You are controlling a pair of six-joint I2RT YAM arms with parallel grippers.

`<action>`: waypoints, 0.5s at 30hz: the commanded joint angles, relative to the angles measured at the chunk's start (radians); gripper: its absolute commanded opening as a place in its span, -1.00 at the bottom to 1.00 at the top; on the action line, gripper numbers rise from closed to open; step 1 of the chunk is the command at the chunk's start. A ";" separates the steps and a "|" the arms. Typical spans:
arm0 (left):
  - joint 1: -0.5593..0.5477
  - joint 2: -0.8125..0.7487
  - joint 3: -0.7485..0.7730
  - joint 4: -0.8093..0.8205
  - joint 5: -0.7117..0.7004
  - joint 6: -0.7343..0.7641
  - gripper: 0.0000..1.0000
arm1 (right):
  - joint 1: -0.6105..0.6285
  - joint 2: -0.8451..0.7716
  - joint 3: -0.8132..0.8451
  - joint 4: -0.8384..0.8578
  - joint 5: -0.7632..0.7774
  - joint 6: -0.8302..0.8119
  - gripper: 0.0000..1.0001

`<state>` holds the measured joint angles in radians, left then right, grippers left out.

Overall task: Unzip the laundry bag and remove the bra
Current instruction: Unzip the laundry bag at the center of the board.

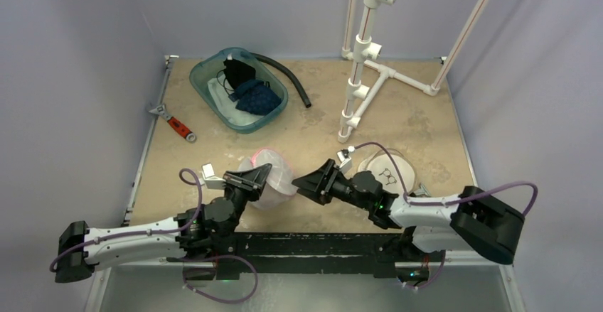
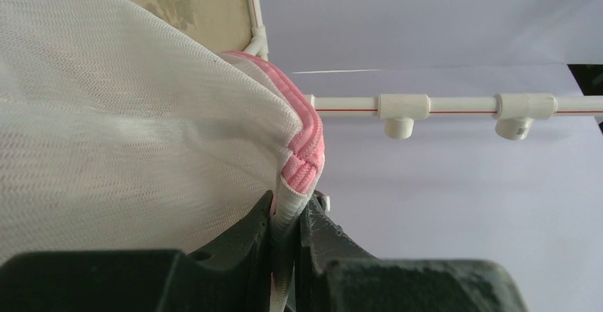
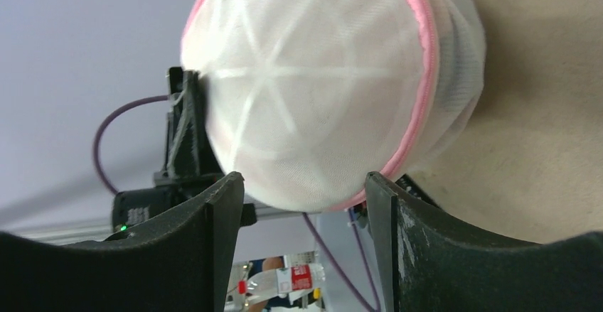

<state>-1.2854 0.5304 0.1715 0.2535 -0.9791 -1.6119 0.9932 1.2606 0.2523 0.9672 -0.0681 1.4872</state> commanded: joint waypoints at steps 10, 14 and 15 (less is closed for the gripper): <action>-0.005 0.021 0.035 0.102 -0.034 0.094 -1.00 | 0.061 -0.067 -0.012 0.041 0.027 0.083 0.37; -0.005 0.028 0.039 0.133 -0.016 0.123 -1.00 | 0.064 -0.031 -0.003 0.071 0.035 0.095 0.37; -0.005 0.029 0.037 0.140 -0.011 0.127 -1.00 | 0.063 -0.024 -0.001 0.071 0.039 0.096 0.37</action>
<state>-1.2854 0.5579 0.1722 0.3027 -0.9985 -1.5391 1.0492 1.2186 0.2184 0.9707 -0.0616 1.5589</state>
